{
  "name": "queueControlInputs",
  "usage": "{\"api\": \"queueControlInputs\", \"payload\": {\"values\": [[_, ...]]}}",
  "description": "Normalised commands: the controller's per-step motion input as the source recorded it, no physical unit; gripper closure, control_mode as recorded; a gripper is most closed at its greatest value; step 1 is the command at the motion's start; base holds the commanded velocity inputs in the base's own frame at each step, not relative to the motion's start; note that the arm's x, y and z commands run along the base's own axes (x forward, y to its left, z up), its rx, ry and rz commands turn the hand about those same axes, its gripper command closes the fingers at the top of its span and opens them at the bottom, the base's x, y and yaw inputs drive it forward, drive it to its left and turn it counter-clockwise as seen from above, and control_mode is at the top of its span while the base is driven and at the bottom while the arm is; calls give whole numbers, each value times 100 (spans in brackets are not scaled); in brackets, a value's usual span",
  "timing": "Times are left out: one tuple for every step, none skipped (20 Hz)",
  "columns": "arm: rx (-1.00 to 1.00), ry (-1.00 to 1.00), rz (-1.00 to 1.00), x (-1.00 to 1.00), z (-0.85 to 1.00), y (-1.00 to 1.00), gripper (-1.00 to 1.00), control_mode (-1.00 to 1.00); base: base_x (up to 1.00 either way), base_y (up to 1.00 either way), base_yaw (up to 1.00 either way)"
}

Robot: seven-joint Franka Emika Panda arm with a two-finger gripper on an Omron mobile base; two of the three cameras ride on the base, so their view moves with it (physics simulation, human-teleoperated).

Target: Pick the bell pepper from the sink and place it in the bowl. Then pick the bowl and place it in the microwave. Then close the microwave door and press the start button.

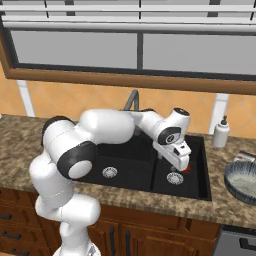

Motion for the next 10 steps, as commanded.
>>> {"api": "queueControlInputs", "payload": {"values": [[0, 0, -3, 58, -93, -24, -100, -100, 0, 0, 0], [0, 0, -3, 46, -84, -27, -100, -100, 0, 0, 0], [1, -2, -4, 48, -64, -34, -100, -100, 0, 0, 0], [7, -4, -4, 46, -56, -46, -100, -100, 0, 0, 0], [7, -5, -5, 44, -55, -41, -100, -100, 0, 0, 0], [11, 0, -7, 51, -46, -49, -100, -100, 0, 0, 0], [19, -5, -7, 39, -31, -64, -100, -100, 0, 0, 0], [27, -12, -7, 30, -29, -73, -100, -100, 0, 0, 0], [25, -7, -8, 34, -19, -67, -100, -100, 0, 0, 0], [25, -9, -7, 28, -12, -61, -100, -100, 0, 0, 0]]}}
